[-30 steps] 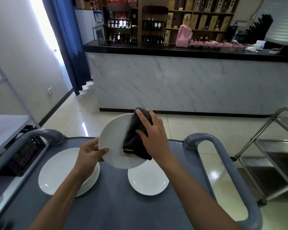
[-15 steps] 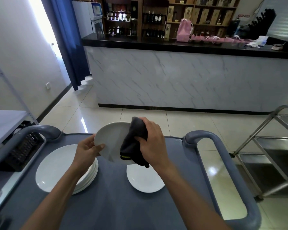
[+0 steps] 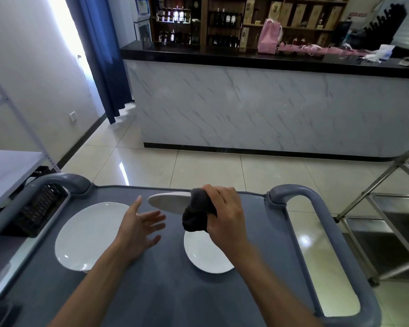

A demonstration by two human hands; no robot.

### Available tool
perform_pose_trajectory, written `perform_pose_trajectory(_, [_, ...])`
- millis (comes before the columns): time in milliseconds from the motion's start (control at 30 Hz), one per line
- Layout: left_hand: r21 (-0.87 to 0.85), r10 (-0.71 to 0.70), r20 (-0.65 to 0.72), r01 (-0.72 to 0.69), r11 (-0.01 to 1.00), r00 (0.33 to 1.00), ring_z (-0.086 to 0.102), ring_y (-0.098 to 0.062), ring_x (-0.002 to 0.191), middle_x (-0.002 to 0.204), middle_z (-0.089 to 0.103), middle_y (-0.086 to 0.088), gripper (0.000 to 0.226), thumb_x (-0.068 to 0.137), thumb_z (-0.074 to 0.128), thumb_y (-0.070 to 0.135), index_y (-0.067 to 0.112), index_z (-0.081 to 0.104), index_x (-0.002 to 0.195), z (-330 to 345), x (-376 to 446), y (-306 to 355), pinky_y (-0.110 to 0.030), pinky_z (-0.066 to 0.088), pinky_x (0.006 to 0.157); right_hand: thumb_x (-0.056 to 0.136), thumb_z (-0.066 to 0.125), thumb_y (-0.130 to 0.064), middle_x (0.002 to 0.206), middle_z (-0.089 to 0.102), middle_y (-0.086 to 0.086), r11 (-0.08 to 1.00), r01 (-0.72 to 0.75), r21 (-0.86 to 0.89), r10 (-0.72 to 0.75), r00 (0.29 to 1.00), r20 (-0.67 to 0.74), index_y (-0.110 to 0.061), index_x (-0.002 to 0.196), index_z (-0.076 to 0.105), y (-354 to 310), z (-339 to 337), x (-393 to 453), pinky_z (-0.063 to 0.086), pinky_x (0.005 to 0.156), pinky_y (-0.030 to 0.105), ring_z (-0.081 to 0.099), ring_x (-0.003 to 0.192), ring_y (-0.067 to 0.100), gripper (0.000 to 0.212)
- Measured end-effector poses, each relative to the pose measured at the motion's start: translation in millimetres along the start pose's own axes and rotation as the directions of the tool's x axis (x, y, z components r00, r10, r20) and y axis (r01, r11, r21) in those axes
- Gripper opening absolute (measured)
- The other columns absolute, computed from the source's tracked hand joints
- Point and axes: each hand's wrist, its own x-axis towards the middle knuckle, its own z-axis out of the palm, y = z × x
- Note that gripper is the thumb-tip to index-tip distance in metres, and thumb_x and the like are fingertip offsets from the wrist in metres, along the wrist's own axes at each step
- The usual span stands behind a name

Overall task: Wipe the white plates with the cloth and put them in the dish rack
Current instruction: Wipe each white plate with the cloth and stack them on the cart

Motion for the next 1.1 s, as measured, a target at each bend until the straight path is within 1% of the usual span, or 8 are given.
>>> perform_pose_trajectory(100, [0.073, -0.151, 0.083, 0.145, 0.987, 0.985, 0.065, -0.029, 0.105, 0.11, 0.076, -0.01, 0.076, 0.086, 0.048, 0.075, 0.006, 0.069, 0.111, -0.2, 1.1, 3.1, -0.038, 0.044, 0.075, 0.087, 0.054, 0.002, 0.111, 0.067, 0.006, 0.998, 0.064, 0.001, -0.064, 0.997, 0.034, -0.014, 0.124, 0.06, 3.9, 0.1, -3.9, 0.049, 0.076, 0.045, 0.059, 0.093, 0.03, 0.041])
perform_pose_trajectory(200, [-0.045, -0.135, 0.159, 0.144, 0.989, 0.978, 0.064, -0.023, 0.072, 0.103, 0.074, -0.013, 0.041, 0.092, 0.059, 0.042, 0.005, 0.064, 0.109, 7.2, -0.7, 12.2, -0.027, 0.04, 0.054, 0.087, 0.051, 0.004, 0.114, 0.065, 0.001, 0.992, 0.123, -0.007, -0.121, 0.988, 0.093, -0.016, 0.123, 0.063, 8.6, 1.4, -11.1, 0.045, 0.078, 0.043, 0.059, 0.097, 0.028, 0.042])
perform_pose_trajectory(267, [-0.232, -0.1, 0.146, 0.132, 0.964, 0.984, 0.068, -0.023, 0.064, 0.091, 0.069, -0.015, 0.021, 0.096, 0.055, 0.018, 0.0, 0.06, 0.106, 11.9, 0.2, 13.1, -0.025, 0.048, 0.045, 0.088, 0.047, 0.003, 0.118, 0.062, -0.001, 0.985, 0.174, -0.021, -0.168, 0.972, 0.165, -0.019, 0.127, 0.059, 13.1, 1.2, -16.8, 0.043, 0.083, 0.041, 0.058, 0.103, 0.026, 0.046])
perform_pose_trajectory(400, [-0.323, 0.004, 0.073, 0.02, 0.946, 0.997, 0.074, -0.021, 0.07, 0.08, 0.075, -0.014, 0.019, 0.102, 0.046, 0.003, -0.01, 0.06, 0.103, 14.2, 2.6, 15.0, -0.028, 0.061, 0.057, 0.086, 0.045, 0.002, 0.123, 0.061, 0.0, 0.985, 0.17, -0.008, -0.162, 0.949, 0.27, -0.018, 0.131, 0.06, 23.7, -0.8, -23.8, 0.042, 0.094, 0.041, 0.056, 0.114, 0.025, 0.052])
perform_pose_trajectory(533, [-0.284, 0.078, 0.061, -0.058, 0.957, 0.995, 0.068, -0.024, 0.095, 0.101, 0.074, -0.013, 0.021, 0.103, 0.044, 0.002, -0.005, 0.058, 0.117, 15.7, 2.7, 16.4, -0.03, 0.063, 0.065, 0.078, 0.052, 0.011, 0.129, 0.061, 0.003, 0.993, 0.116, -0.028, -0.097, 0.919, 0.382, -0.015, 0.137, 0.061, 35.6, -6.8, -19.8, 0.044, 0.096, 0.046, 0.052, 0.12, 0.024, 0.065])
perform_pose_trajectory(633, [-0.267, 0.165, 0.061, -0.143, 0.953, 0.984, 0.067, -0.024, 0.098, 0.111, 0.07, -0.013, 0.026, 0.104, 0.042, 0.002, -0.001, 0.056, 0.125, 19.1, 2.6, 17.9, -0.029, 0.062, 0.064, 0.072, 0.051, 0.016, 0.134, 0.059, 0.003, 0.997, 0.063, -0.04, -0.04, 0.905, 0.424, -0.014, 0.142, 0.057, 36.7, -8.7, -17.8, 0.045, 0.097, 0.05, 0.048, 0.123, 0.024, 0.076])
perform_pose_trajectory(900, [-0.215, 0.306, 0.055, -0.288, 0.933, 0.95, 0.068, -0.024, 0.095, 0.113, 0.069, -0.01, 0.029, 0.103, 0.045, 0.002, 0.007, 0.057, 0.129, 16.3, -0.4, 24.4, -0.034, 0.062, 0.064, 0.078, 0.049, 0.014, 0.138, 0.057, 0.009, 0.999, -0.033, 0.005, 0.029, 0.921, 0.39, -0.009, 0.144, 0.054, 26.4, -10.9, -22.7, 0.043, 0.1, 0.052, 0.051, 0.124, 0.031, 0.07])
perform_pose_trajectory(1100, [-0.012, 0.427, 0.019, -0.427, 0.904, 0.904, 0.066, -0.028, 0.087, 0.107, 0.07, -0.009, 0.029, 0.098, 0.055, 0.001, 0.018, 0.062, 0.121, 18.7, -8.2, 15.6, -0.037, 0.06, 0.058, 0.083, 0.056, 0.011, 0.137, 0.056, 0.01, 0.985, -0.156, 0.075, 0.128, 0.949, 0.286, -0.007, 0.146, 0.05, 12.2, -5.2, -6.9, 0.041, 0.105, 0.048, 0.051, 0.124, 0.033, 0.066])
